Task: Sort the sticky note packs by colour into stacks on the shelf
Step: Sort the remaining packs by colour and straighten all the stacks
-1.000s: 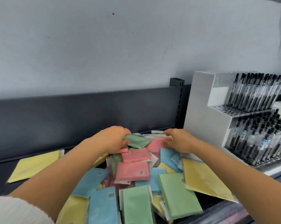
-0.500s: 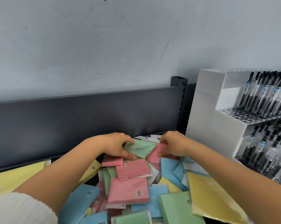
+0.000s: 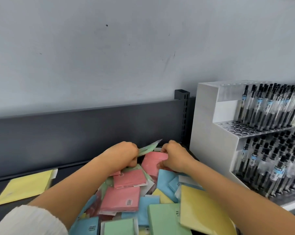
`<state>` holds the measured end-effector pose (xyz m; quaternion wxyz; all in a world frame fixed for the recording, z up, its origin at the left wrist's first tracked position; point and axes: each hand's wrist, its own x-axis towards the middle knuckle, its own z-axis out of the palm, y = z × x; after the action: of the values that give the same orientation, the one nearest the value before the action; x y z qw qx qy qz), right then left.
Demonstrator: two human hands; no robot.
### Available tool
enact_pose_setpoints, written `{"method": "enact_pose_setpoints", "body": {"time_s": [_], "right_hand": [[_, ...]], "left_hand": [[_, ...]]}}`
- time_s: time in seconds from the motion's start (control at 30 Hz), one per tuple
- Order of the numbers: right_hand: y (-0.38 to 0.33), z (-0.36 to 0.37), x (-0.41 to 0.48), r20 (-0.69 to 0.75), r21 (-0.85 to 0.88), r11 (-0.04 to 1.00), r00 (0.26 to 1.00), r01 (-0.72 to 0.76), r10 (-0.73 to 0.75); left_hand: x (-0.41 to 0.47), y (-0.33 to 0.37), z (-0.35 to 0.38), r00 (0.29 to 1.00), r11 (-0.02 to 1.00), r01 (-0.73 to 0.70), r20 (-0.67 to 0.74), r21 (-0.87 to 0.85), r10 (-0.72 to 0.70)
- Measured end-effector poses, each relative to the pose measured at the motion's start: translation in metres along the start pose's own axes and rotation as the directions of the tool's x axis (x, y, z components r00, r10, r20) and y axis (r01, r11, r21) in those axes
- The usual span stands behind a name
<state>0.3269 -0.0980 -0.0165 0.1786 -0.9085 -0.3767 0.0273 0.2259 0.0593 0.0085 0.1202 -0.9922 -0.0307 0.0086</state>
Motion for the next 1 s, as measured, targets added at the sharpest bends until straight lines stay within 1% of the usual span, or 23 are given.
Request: {"method": "enact_pose_setpoints", "body": {"time_s": [0.1,0.2,0.27,0.37,0.43,0.47,0.5,0.57,0.63,0.7,0.73,0.77,0.93,1.0], "right_hand": [[-0.001,-0.004,-0.002,-0.142,0.087,0.996,0.99,0.019,-0.007],[-0.003,-0.014,-0.002,-0.256,0.196,0.978,0.966,0.067,-0.015],[-0.005,-0.02,-0.003,-0.3,0.299,0.948,0.954,0.105,-0.011],[-0.014,-0.029,-0.003,-0.37,0.425,0.888,0.929,0.174,-0.005],[-0.023,-0.034,-0.004,-0.401,0.489,0.842,0.916,0.23,-0.018],[-0.027,-0.035,-0.004,-0.408,0.526,0.813,0.913,0.251,-0.018],[-0.031,-0.036,-0.004,-0.408,0.563,0.783,0.913,0.263,-0.013],[-0.039,-0.034,-0.006,-0.391,0.604,0.749,0.92,0.273,-0.021],[-0.049,-0.027,-0.008,-0.377,0.598,0.747,0.924,0.291,-0.058],[-0.058,-0.022,-0.012,-0.366,0.608,0.727,0.925,0.319,-0.1],[-0.064,-0.02,-0.015,-0.359,0.618,0.712,0.925,0.334,-0.122],[-0.07,-0.018,-0.018,-0.352,0.629,0.695,0.925,0.349,-0.145],[-0.104,-0.002,-0.038,-0.326,0.671,0.626,0.917,0.396,-0.231],[-0.117,0.004,-0.046,-0.318,0.669,0.616,0.909,0.416,-0.27]], "left_hand": [[-0.007,-0.014,-0.001,0.977,0.984,0.081,-0.184,-0.16,-0.11],[-0.022,-0.023,-0.006,0.899,0.949,0.073,-0.391,-0.307,-0.196],[-0.035,-0.026,-0.011,0.823,0.924,0.066,-0.503,-0.377,-0.264],[-0.059,-0.031,-0.016,0.705,0.894,0.089,-0.607,-0.438,-0.367],[-0.076,-0.035,-0.017,0.59,0.843,0.097,-0.651,-0.53,-0.477],[-0.085,-0.037,-0.017,0.528,0.789,0.094,-0.642,-0.607,-0.556],[-0.094,-0.037,-0.017,0.476,0.714,0.078,-0.603,-0.696,-0.64],[-0.112,-0.037,-0.014,0.395,0.519,0.023,-0.469,-0.855,-0.79],[-0.132,-0.037,-0.009,0.317,0.337,-0.02,-0.326,-0.941,-0.891],[-0.153,-0.038,-0.004,0.245,0.207,-0.054,-0.214,-0.977,-0.946],[-0.164,-0.037,-0.001,0.213,0.176,-0.052,-0.183,-0.983,-0.96],[-0.178,-0.037,0.002,0.183,0.17,-0.036,-0.174,-0.985,-0.968],[-0.234,-0.035,0.016,0.127,0.222,0.151,-0.204,-0.963,-0.971],[-0.254,-0.037,0.02,0.108,0.273,0.2,-0.256,-0.941,-0.961]]}}
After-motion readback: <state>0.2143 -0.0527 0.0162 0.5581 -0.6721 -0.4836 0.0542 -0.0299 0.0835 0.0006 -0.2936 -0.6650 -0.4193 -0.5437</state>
